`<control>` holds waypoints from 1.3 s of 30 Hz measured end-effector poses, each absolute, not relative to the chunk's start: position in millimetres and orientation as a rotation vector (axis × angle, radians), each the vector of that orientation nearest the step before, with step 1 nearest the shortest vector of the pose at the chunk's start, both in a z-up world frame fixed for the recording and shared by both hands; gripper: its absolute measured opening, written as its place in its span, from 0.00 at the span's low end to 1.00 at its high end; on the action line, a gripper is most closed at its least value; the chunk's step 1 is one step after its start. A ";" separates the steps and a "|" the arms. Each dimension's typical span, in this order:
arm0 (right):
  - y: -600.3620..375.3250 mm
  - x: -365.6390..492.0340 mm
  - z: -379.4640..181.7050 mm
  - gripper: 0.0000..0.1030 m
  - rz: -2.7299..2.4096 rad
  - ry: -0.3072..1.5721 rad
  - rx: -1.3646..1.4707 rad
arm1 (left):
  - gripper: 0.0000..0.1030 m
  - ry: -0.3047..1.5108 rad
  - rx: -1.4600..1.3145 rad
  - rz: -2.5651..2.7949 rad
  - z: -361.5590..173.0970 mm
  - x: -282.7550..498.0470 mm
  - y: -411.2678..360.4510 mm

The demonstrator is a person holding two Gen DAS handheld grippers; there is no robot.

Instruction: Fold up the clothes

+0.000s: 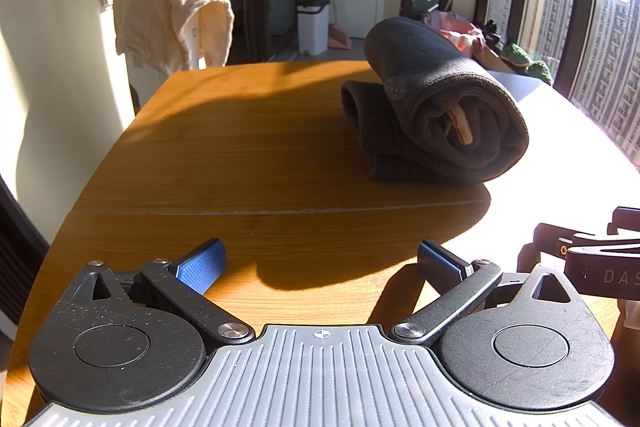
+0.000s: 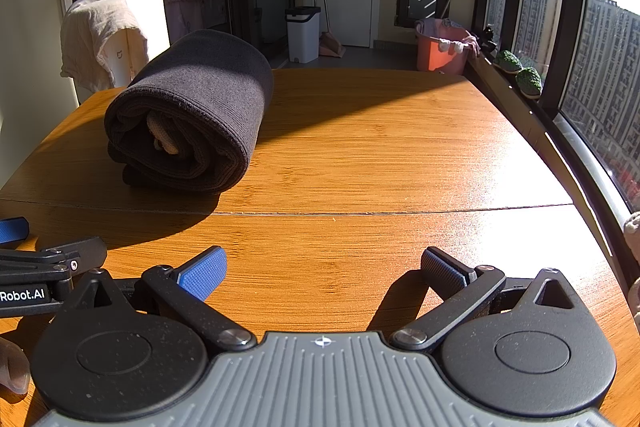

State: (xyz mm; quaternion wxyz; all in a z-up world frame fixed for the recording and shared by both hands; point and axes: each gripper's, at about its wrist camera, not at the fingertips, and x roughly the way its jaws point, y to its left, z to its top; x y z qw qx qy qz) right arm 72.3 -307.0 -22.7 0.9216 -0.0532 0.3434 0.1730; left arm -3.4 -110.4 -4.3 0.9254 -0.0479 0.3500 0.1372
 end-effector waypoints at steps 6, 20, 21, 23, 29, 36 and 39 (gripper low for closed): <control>-307.0 72.3 -22.7 1.00 0.355 0.705 -0.109 | 1.00 0.718 -0.098 0.289 -4.8 -2.8 -111.1; -307.4 72.2 -22.7 1.00 0.355 0.705 -0.109 | 1.00 0.717 -0.099 0.289 -5.3 -2.0 -110.4; -307.4 72.2 -22.7 1.00 0.355 0.705 -0.109 | 1.00 0.717 -0.099 0.289 -5.1 -1.9 -110.3; -307.4 72.2 -22.7 1.00 0.355 0.705 -0.109 | 1.00 0.716 -0.099 0.290 -5.0 -1.6 -110.3; -307.4 72.3 -22.7 1.00 0.355 0.705 -0.109 | 1.00 0.717 -0.099 0.288 -4.8 -1.0 -109.5; -307.0 72.2 -22.7 1.00 0.355 0.705 -0.109 | 1.00 0.718 -0.099 0.285 -4.7 -1.7 -108.9; -307.1 72.2 -22.7 1.00 0.355 0.706 -0.110 | 1.00 0.718 -0.098 0.285 -4.6 -1.8 -108.9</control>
